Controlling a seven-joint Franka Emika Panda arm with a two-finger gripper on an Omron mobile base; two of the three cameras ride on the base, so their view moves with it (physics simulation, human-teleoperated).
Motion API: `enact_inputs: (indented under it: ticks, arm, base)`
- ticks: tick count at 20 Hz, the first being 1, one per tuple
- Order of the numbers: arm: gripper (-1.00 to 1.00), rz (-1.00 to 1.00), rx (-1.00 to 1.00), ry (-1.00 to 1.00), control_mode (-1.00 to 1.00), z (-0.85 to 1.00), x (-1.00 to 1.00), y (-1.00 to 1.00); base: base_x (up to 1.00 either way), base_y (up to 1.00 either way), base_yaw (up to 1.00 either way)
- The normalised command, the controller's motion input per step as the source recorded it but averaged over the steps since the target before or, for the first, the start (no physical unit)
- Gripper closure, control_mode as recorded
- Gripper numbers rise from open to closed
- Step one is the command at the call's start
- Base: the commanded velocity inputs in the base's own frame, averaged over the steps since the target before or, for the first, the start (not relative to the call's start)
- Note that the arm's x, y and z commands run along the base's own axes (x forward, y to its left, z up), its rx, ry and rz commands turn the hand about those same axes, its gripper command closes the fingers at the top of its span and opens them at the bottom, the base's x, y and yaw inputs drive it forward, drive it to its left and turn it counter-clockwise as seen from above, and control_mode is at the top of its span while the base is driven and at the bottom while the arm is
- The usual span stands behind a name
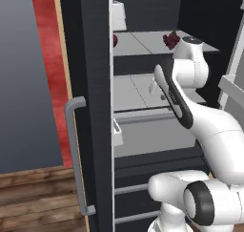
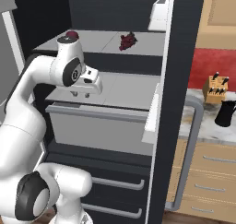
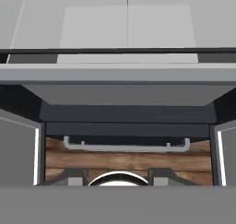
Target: Move the beet and grapes from the top shelf to the second highest shelf to make space. Then, place the pitcher from the counter on the cleared top shelf.
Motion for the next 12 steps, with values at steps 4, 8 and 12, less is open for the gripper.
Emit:
enact_inputs:
  ticks: [4,8,12]
  arm:
    - [-1.0,-0.05,0.0,-0.09,-1.0,0.0,-0.01,0.02]
    - [-1.0,-0.02,0.04,-0.37,-1.0,0.05,-0.19,-0.02]
    - [-1.0,-0.01,0.07,-0.35,-1.0,0.3,-0.19,-0.11]
  base:
    - [0.0,0.0,0.0]
    - [0.0,0.0,0.0]
    - [0.0,0.0,0.0]
